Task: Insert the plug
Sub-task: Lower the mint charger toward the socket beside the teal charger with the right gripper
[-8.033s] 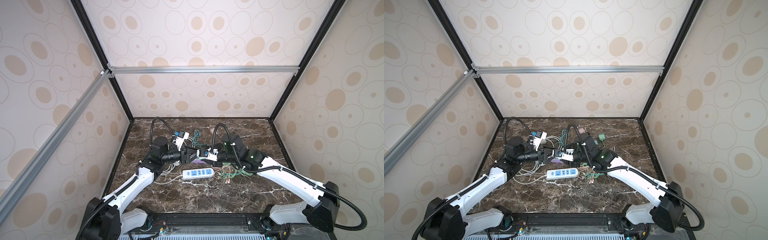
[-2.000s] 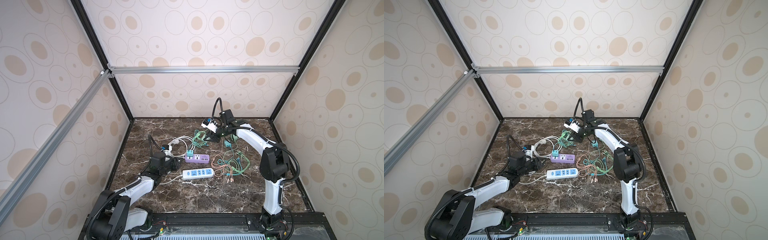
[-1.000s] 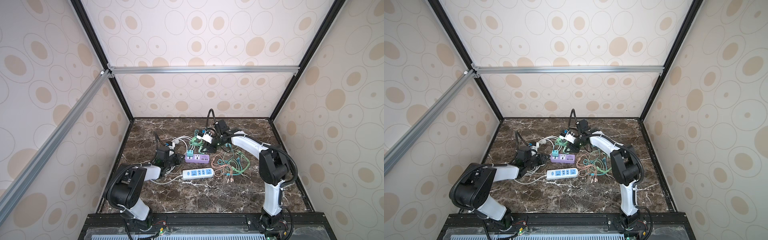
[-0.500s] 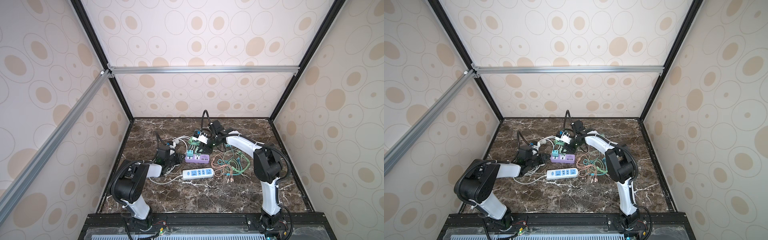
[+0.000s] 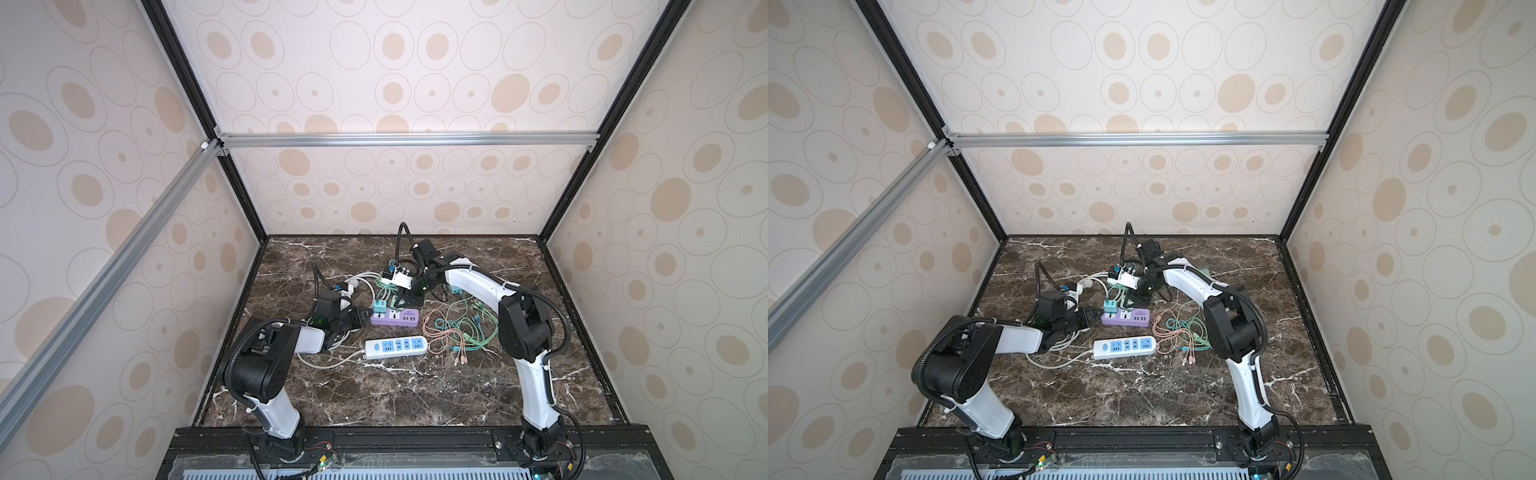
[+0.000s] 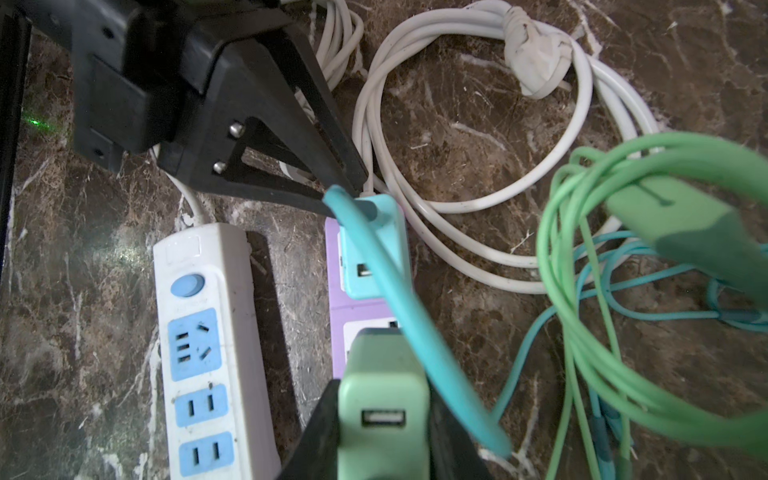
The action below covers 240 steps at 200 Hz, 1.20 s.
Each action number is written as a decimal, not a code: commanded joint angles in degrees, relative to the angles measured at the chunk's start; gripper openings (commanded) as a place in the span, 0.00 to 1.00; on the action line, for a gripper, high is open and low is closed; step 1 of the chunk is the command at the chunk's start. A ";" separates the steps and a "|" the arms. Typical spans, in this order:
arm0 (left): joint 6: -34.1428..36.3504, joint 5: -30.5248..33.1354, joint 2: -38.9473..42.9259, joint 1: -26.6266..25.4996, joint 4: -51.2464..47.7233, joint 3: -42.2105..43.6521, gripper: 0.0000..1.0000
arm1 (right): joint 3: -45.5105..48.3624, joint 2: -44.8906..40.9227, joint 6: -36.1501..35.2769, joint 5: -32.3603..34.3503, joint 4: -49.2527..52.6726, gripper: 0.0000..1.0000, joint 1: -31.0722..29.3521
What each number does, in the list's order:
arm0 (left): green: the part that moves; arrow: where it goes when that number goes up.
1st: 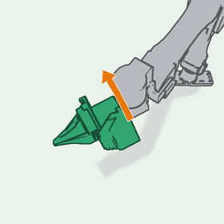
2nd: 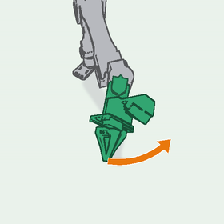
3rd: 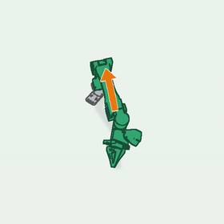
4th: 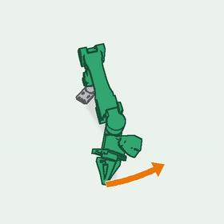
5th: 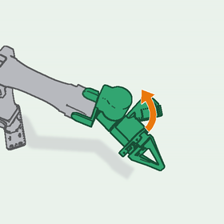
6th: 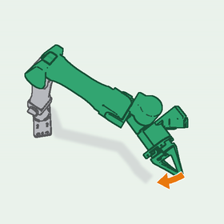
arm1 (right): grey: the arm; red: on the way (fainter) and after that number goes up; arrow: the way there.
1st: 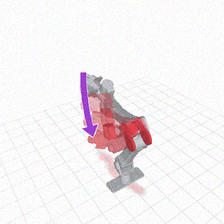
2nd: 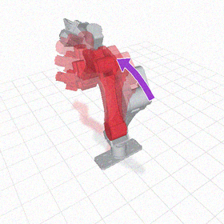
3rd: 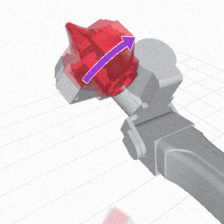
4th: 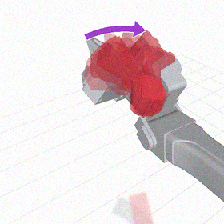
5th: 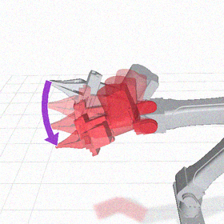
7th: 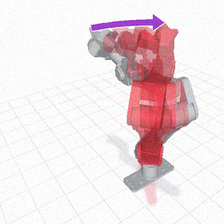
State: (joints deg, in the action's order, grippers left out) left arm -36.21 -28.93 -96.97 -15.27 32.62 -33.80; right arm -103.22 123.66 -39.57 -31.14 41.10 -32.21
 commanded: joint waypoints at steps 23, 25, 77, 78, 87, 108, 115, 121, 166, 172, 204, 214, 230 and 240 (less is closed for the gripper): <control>0.08 -0.68 -1.19 0.29 0.62 -0.79 0.29 | -2.51 2.04 -2.68 0.02 3.16 0.15 -0.66; 0.11 -0.69 -1.20 0.32 0.67 -0.77 0.29 | -2.53 2.10 -2.72 0.02 3.25 0.15 -0.71; 0.48 -0.86 -0.94 0.48 -0.19 -1.09 0.29 | -3.29 3.15 -2.95 0.55 2.92 0.15 -1.19; 0.50 -0.87 -0.94 0.45 -0.19 -1.09 0.29 | -3.30 3.16 -2.91 0.55 2.93 0.16 -1.23; 0.51 -0.86 -0.94 0.46 -0.19 -1.07 0.29 | -3.61 3.40 -2.94 0.72 3.01 0.16 -1.21; 0.44 -0.87 -0.94 0.49 -0.11 -0.84 0.29 | -4.13 3.82 -3.47 1.37 3.27 0.16 -1.45; 0.43 -0.85 -0.86 0.42 -0.07 -0.71 0.29 | -4.46 4.08 -3.89 1.96 3.58 0.16 -1.47; 0.43 -0.87 -0.85 0.41 -0.01 -0.72 0.29 | -4.77 4.32 -4.27 2.67 4.01 0.16 -1.60; 0.47 -1.04 -0.77 0.42 0.03 -0.57 0.29 | -7.21 5.74 -6.30 5.61 7.28 0.15 -1.67; 0.44 -1.10 -0.77 0.46 -0.01 -0.62 0.29 | -7.37 5.72 -6.53 5.81 7.40 0.15 -1.73; 0.43 -1.12 -0.77 0.46 -0.28 -0.88 0.29 | -8.13 5.72 -6.94 5.76 8.45 0.15 -1.77; 0.59 -1.21 -0.77 0.46 -0.45 -1.02 0.29 | -8.09 5.63 -7.11 5.45 8.59 0.15 -1.76; 0.74 -1.22 -0.77 0.42 -0.65 -1.24 0.29 | -7.96 5.46 -7.37 5.04 8.86 0.15 -1.88; 0.72 -1.21 -0.77 0.48 -0.72 -1.25 0.29 | -7.79 5.55 -7.70 5.03 8.97 0.15 -1.96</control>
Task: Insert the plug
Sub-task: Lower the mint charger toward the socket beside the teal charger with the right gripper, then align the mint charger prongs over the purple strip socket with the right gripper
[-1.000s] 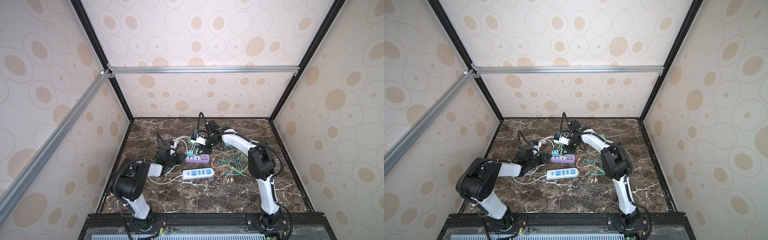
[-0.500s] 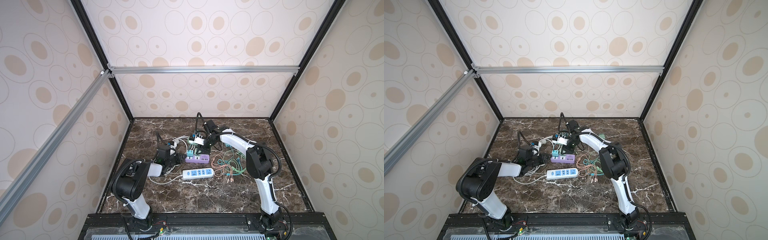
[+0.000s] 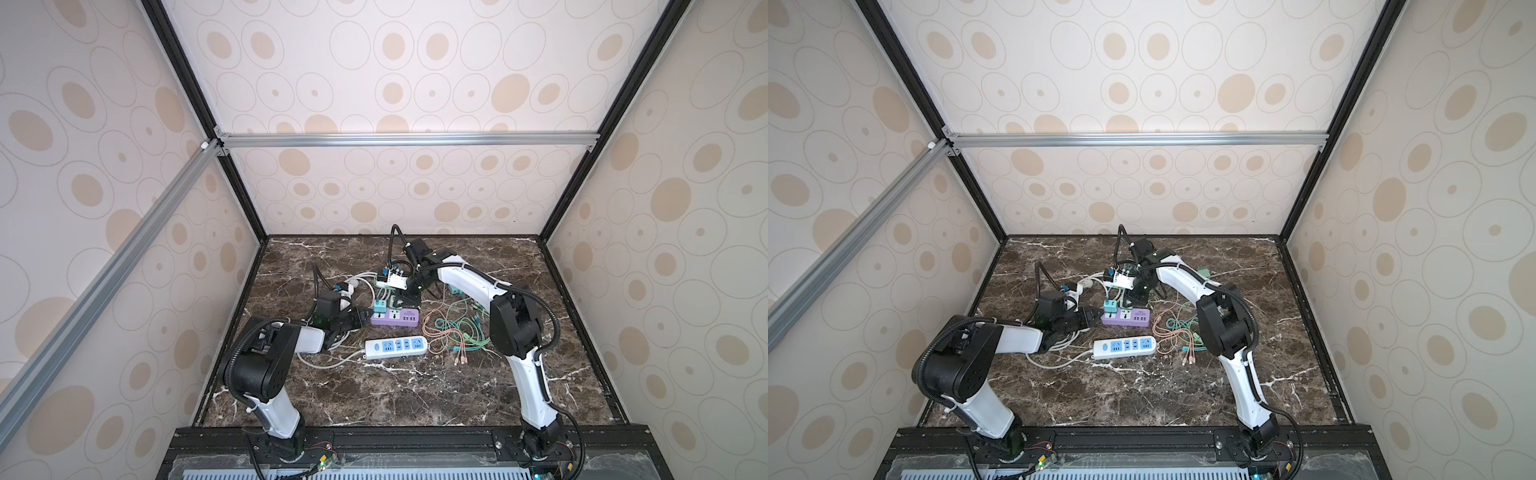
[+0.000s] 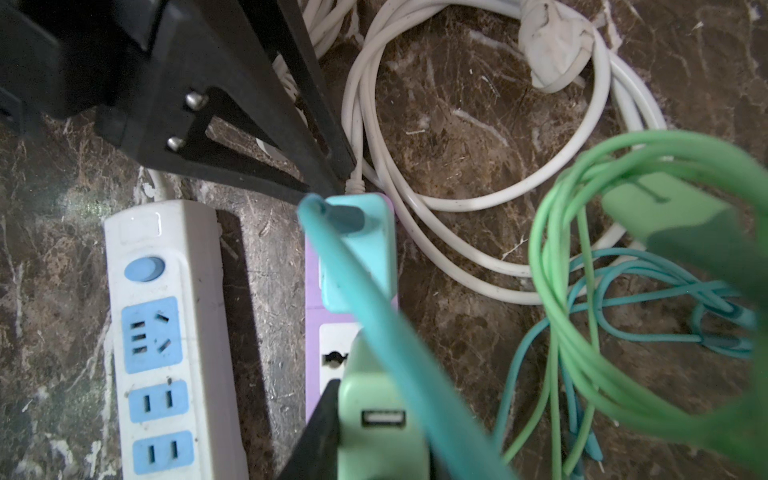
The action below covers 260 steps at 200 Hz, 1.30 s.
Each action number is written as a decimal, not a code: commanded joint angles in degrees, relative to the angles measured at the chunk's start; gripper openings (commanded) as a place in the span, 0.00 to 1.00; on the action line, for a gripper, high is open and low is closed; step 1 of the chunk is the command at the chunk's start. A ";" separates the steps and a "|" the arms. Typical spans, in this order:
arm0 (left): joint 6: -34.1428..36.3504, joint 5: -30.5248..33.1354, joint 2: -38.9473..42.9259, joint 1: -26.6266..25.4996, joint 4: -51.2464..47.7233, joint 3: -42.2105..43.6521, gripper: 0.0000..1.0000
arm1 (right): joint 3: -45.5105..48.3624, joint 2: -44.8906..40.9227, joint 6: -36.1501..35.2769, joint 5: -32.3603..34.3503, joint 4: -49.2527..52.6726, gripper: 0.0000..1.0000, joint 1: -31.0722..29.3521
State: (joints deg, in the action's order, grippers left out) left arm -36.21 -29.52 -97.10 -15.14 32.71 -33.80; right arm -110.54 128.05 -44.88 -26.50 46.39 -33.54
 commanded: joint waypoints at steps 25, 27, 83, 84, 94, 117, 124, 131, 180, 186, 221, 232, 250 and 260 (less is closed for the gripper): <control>0.75 -0.62 -0.72 0.41 -0.80 -1.33 0.29 | -0.38 1.46 -3.27 0.91 4.14 0.15 -1.11; 0.78 -0.63 -0.72 0.40 -0.78 -1.30 0.29 | -0.35 1.49 -3.39 0.99 4.21 0.15 -1.16; 1.03 -0.70 -0.95 0.37 -1.16 -1.68 0.29 | -0.47 1.76 -4.68 2.28 4.98 0.15 -1.52; 0.99 -0.71 -0.92 0.42 -1.16 -1.65 0.29 | -0.47 1.81 -4.77 2.31 4.96 0.15 -1.48; 0.98 -0.79 -0.94 0.46 -1.11 -1.70 0.29 | -0.46 1.76 -4.95 2.50 5.22 0.15 -1.57; 1.01 -0.81 -1.16 0.46 -1.15 -1.70 0.29 | -0.50 1.77 -5.10 3.27 5.41 0.15 -1.78; 0.96 -0.80 -1.16 0.46 -1.14 -1.71 0.29 | -0.46 1.85 -5.10 3.64 5.50 0.15 -1.91; 0.96 -0.81 -1.23 0.46 -1.16 -1.71 0.29 | -0.33 1.78 -5.13 4.02 5.71 0.15 -1.88; 1.05 -0.89 -1.12 0.55 -1.21 -1.56 0.29 | 1.21 1.02 -4.39 4.53 4.53 0.15 -2.20; 1.07 -0.89 -1.16 0.55 -1.32 -1.62 0.29 | 1.53 0.95 -4.25 4.59 4.56 0.15 -2.15; 1.14 -0.80 -1.16 0.63 -1.51 -1.46 0.29 | 3.08 -0.15 -3.34 4.88 3.46 0.15 -2.33; 1.14 -0.82 -1.16 0.66 -1.51 -1.43 0.29 | 3.83 -0.68 -3.13 4.79 2.86 0.15 -2.46; 1.07 -0.80 -1.16 0.68 -1.55 -1.44 0.29 | 4.56 -1.13 -2.78 4.79 2.29 0.15 -2.62; 1.14 -0.80 -1.16 0.72 -1.60 -1.43 0.29 | 4.76 -1.22 -2.58 4.88 2.21 0.15 -2.89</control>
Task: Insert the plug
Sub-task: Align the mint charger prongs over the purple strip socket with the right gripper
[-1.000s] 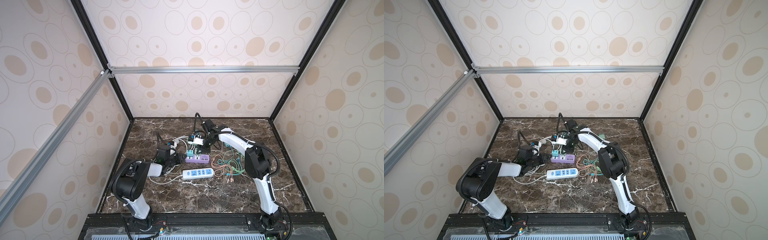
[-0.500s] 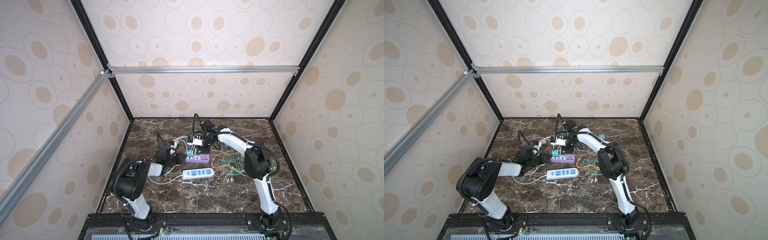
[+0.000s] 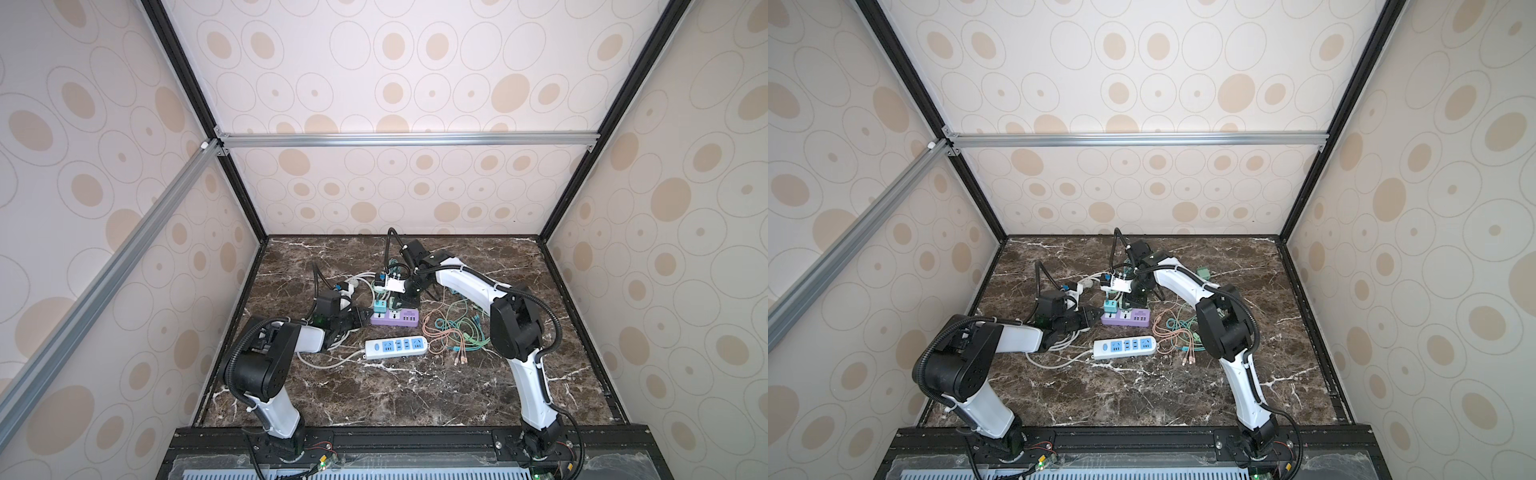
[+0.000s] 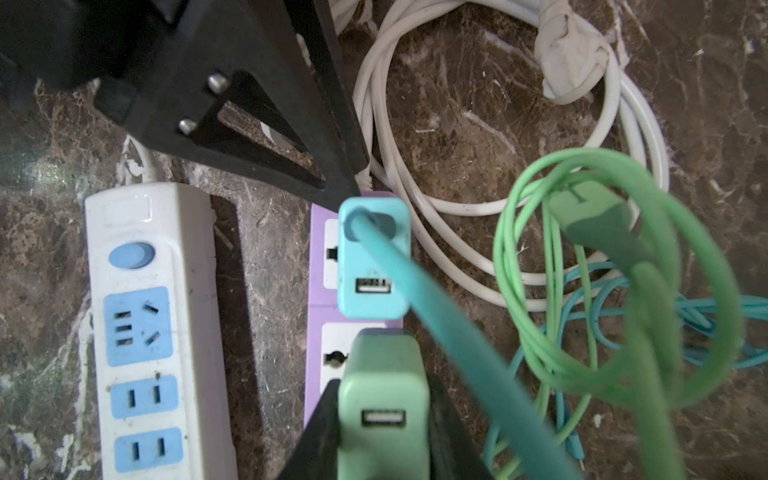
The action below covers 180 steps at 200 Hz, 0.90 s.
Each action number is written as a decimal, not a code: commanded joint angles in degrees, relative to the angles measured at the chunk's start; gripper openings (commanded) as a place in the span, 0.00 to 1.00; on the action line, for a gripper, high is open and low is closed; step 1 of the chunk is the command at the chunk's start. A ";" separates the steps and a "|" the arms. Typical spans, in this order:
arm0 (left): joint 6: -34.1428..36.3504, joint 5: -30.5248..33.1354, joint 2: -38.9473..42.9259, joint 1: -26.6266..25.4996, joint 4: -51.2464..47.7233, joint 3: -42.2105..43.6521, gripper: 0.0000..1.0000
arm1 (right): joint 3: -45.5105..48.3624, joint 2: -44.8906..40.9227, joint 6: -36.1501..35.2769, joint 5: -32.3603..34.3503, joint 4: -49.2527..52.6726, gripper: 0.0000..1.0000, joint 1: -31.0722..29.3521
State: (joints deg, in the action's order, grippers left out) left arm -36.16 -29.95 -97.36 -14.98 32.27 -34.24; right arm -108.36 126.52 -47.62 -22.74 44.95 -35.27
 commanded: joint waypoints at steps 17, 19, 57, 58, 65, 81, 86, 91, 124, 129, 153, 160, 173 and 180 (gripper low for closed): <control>1.18 -0.37 -0.81 0.55 -1.23 -1.00 0.29 | 2.93 0.13 0.16 1.32 3.41 0.15 -1.45; 1.18 -0.37 -0.81 0.61 -1.31 -0.98 0.29 | 3.01 0.06 0.22 1.37 3.40 0.15 -1.47; 1.30 -0.39 -0.64 0.64 -1.37 -0.87 0.29 | 3.67 -0.31 0.59 1.65 2.74 0.15 -1.81; 1.33 -0.38 -0.64 0.65 -1.35 -0.90 0.29 | 3.72 -0.31 0.55 1.70 2.71 0.15 -1.81; 1.36 -0.37 -0.64 0.66 -1.42 -0.82 0.29 | 3.97 -0.35 0.62 1.69 2.71 0.15 -1.90; 1.36 -0.37 -0.64 0.70 -1.42 -0.74 0.29 | 4.86 -0.83 0.76 1.82 2.15 0.15 -1.98; 1.36 -0.37 -0.64 0.70 -1.38 -0.73 0.29 | 5.20 -1.07 0.82 1.84 1.85 0.15 -2.00; 1.36 -0.37 -0.64 0.75 -1.42 -0.66 0.29 | 5.41 -1.16 0.80 1.84 1.63 0.15 -2.00; 1.45 -0.50 -0.64 0.85 -1.51 -0.62 0.29 | 5.57 -0.97 0.74 2.60 1.54 0.15 -2.00; 1.45 -0.52 -0.55 0.84 -1.51 -0.65 0.29 | 5.61 -0.92 0.75 2.68 1.46 0.15 -2.00; 1.53 -0.47 -0.46 0.85 -1.59 -0.61 0.29 | 5.65 -0.77 0.85 3.33 0.87 0.15 -2.01; 1.53 -0.54 -0.46 0.88 -1.55 -0.57 0.29 | 5.65 -0.67 0.85 3.64 0.71 0.14 -2.04; 1.45 -0.63 -0.46 0.88 -1.59 -0.55 0.28 | 5.57 -0.27 0.81 4.09 0.75 0.15 -2.01; 1.51 -0.62 -0.46 0.96 -1.60 -0.43 0.28 | 5.67 -0.11 0.85 4.40 0.73 0.15 -2.02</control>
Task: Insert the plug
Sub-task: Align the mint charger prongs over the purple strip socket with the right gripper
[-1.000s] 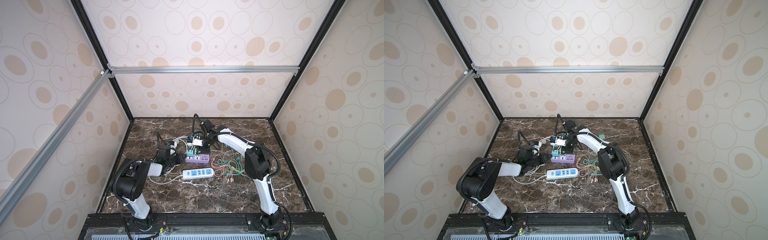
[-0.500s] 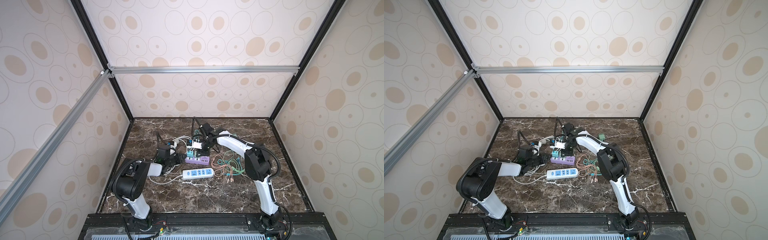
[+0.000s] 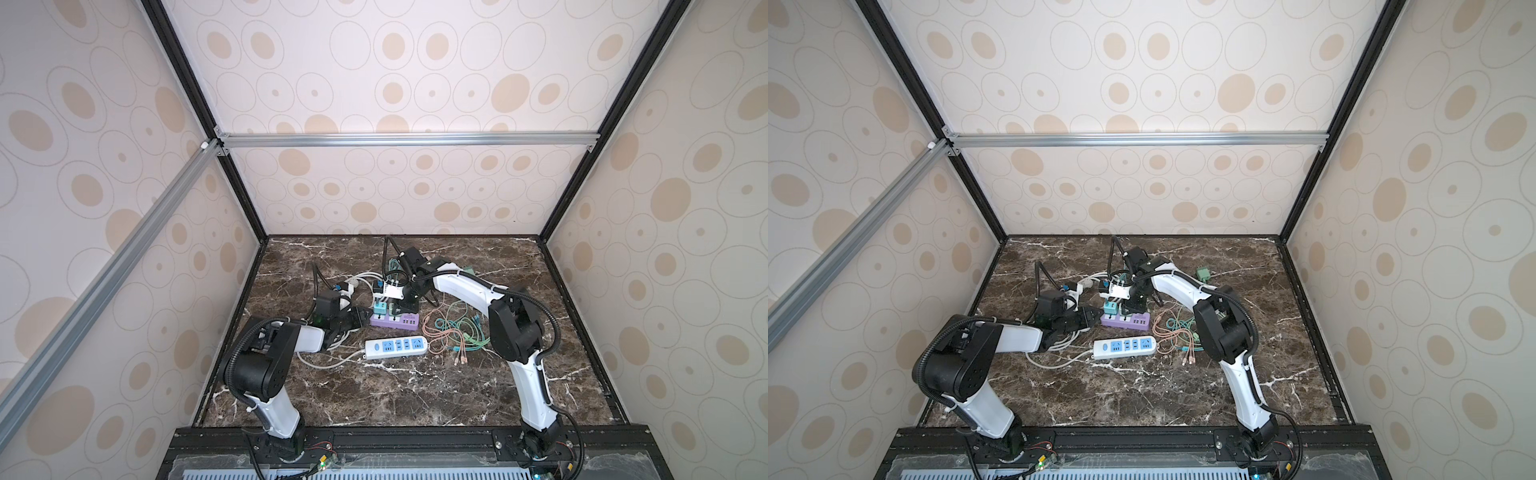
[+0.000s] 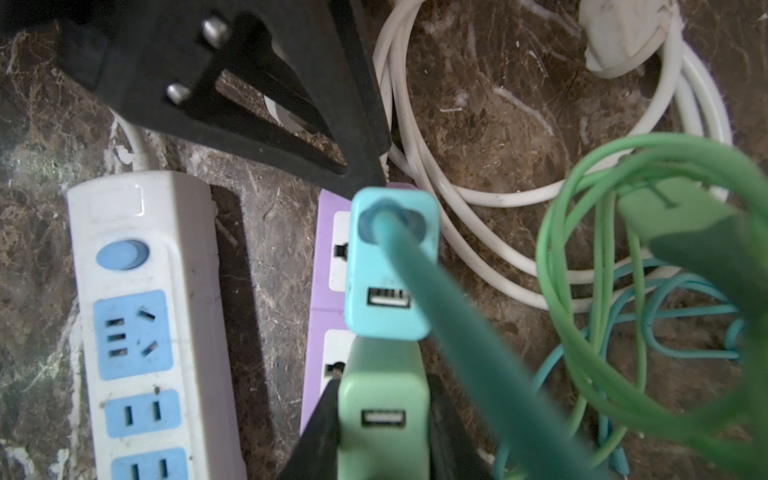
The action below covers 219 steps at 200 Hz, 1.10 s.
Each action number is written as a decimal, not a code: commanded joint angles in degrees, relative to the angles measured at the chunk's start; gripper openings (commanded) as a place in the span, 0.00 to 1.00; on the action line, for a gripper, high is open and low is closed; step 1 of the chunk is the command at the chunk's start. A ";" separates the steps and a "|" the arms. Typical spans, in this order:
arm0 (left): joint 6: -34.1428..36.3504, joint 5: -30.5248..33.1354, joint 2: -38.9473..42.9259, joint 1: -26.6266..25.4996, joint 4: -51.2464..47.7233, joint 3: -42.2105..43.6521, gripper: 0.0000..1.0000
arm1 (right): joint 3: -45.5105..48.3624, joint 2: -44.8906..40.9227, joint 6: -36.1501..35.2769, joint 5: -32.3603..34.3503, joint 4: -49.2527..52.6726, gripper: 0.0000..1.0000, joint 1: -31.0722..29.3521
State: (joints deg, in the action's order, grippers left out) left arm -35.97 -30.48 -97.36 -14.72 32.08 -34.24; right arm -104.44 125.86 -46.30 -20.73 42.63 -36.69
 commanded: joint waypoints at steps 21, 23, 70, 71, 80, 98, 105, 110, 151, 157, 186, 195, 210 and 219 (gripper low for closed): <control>1.34 -0.11 -0.33 0.66 -1.42 -0.41 0.28 | 2.20 0.79 -0.31 2.78 2.74 0.15 -0.62; 1.34 -0.11 -0.36 0.66 -1.47 -0.40 0.28 | 2.33 0.79 -0.29 2.86 2.66 0.15 -0.61; 1.08 -0.54 0.65 0.79 -1.45 0.03 0.28 | 4.75 0.27 -0.13 5.08 -0.62 0.15 -0.61; 1.03 -0.59 0.71 0.81 -1.42 0.04 0.28 | 4.76 0.26 -0.12 5.13 -0.71 0.15 -0.59; 0.90 -0.60 1.36 0.83 -1.40 0.35 0.28 | 4.95 0.31 -0.15 5.79 -1.39 0.15 -0.61; 0.55 -0.63 3.38 0.96 -1.64 0.83 0.28 | 5.22 0.52 -0.29 6.54 -2.34 0.14 -0.59; 0.46 -0.72 4.39 1.02 -2.06 0.93 0.28 | 5.15 0.68 -0.28 6.78 -2.62 0.14 -0.56; 0.53 -0.64 5.04 1.02 -2.47 0.93 0.28 | 5.21 0.84 -0.28 6.92 -2.80 0.14 -0.58; 2.24 1.07 12.19 1.43 -8.61 -0.21 0.30 | 4.61 1.40 -0.25 8.08 -4.63 0.14 -0.54; 2.53 1.50 13.33 1.49 -9.63 -0.45 0.31 | 4.60 1.32 -0.42 8.12 -5.06 0.14 -0.51; 3.57 3.40 17.83 1.87 -13.88 -0.50 0.32 | 3.57 1.60 -1.18 8.79 -6.07 0.15 -0.24; 3.58 5.33 19.07 1.97 -14.65 -0.16 0.33 | 2.96 1.67 -1.18 8.71 -6.05 0.15 -0.14; 3.62 6.28 20.92 2.15 -15.63 0.55 0.34 | 2.48 1.75 -0.95 8.60 -6.51 0.17 -0.03; 3.55 6.64 21.92 2.23 -15.64 1.12 0.35 | 2.31 1.75 -0.68 8.66 -6.96 0.18 -0.04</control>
State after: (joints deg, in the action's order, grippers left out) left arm -33.89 -26.52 -78.19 -13.17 19.62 -33.17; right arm -101.95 124.60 -45.71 -16.80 37.43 -37.17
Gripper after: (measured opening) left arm 0.342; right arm 0.286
